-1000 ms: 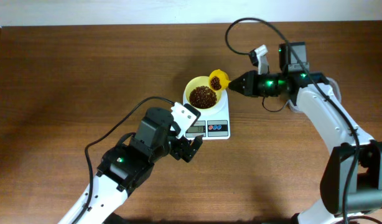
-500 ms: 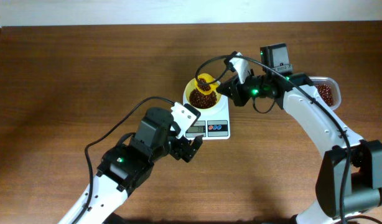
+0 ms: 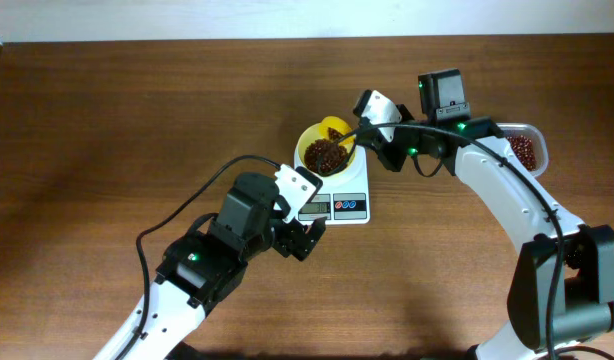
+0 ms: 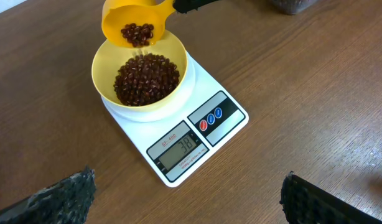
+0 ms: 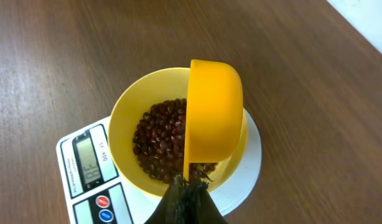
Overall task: Scoop item into bowl and weigh 50g on scale
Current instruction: 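Tip the scoop to pour a small amount of beans into the bowl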
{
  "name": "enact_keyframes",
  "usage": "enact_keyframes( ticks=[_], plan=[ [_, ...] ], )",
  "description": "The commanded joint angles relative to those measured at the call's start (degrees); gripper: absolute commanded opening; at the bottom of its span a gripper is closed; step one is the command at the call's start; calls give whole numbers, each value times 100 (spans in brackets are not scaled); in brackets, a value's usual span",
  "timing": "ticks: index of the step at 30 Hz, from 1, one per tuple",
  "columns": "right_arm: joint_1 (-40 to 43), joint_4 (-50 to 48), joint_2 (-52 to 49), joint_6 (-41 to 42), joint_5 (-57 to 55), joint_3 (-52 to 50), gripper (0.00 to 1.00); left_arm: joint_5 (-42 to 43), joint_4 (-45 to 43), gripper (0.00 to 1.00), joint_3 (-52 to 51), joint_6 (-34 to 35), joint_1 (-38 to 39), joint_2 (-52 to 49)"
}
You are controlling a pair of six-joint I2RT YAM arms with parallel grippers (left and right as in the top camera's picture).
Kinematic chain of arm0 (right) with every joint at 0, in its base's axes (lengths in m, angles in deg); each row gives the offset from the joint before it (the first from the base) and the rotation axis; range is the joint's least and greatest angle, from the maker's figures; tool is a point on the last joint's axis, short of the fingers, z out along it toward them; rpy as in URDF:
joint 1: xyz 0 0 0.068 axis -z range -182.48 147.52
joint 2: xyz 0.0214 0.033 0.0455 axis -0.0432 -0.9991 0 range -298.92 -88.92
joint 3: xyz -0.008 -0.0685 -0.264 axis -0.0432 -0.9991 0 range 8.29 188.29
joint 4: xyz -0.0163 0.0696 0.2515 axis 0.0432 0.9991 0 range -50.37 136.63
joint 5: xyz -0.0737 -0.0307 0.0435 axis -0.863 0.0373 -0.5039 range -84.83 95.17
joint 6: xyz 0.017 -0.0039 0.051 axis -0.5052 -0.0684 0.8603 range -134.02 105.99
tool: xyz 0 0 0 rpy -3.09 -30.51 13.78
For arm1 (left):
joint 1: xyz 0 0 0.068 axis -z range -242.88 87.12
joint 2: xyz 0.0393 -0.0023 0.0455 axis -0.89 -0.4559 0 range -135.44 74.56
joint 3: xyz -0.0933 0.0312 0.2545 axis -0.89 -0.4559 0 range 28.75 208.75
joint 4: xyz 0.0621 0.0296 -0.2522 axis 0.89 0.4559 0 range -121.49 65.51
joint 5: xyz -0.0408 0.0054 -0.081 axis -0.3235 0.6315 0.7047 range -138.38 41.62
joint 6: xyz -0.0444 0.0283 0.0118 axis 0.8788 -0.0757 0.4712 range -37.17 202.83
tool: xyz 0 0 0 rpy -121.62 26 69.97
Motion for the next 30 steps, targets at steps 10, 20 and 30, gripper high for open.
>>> enact_keyframes(
  ticks=[10, 20, 30],
  plan=[
    [-26, -127, -15, -409, -37, 96, 4, 20, -7, 99, -48, 74, 9, -7],
    [-20, -345, -15, -603, -98, 96, 4, 20, -7, 99, -48, 74, 9, -7],
    [-20, -457, -15, -1158, -98, 96, 4, 20, -7, 99, -48, 74, 9, -7]
  ],
)
